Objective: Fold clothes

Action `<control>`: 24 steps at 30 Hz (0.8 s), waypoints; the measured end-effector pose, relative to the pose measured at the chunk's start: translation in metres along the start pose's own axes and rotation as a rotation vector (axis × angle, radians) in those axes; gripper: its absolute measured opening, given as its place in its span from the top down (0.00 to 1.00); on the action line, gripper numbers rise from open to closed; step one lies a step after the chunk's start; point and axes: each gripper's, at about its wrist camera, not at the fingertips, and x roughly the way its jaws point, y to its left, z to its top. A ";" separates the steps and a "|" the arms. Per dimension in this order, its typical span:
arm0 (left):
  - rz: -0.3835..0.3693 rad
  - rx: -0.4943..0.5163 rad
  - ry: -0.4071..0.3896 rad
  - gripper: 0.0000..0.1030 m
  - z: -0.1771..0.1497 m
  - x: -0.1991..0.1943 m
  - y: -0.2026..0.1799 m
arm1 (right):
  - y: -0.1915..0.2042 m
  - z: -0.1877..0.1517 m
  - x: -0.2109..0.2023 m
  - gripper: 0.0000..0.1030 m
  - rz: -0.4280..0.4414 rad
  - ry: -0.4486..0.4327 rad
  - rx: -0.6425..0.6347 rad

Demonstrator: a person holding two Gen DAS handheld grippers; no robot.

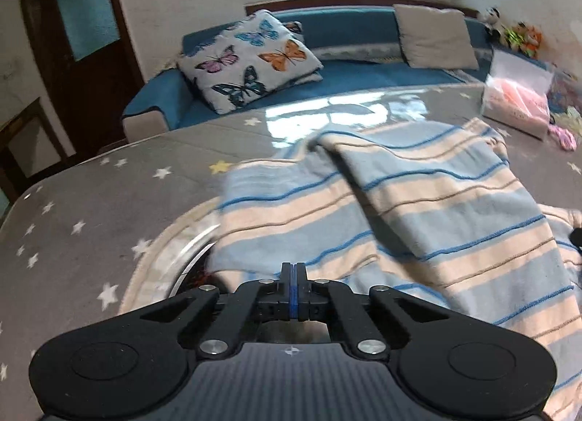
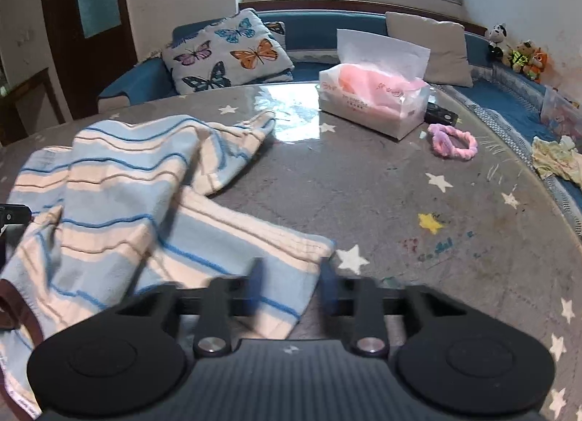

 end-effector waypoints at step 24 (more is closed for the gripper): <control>-0.057 0.070 -0.027 0.60 0.007 -0.009 -0.035 | -0.008 -0.016 -0.027 0.77 0.005 -0.016 0.050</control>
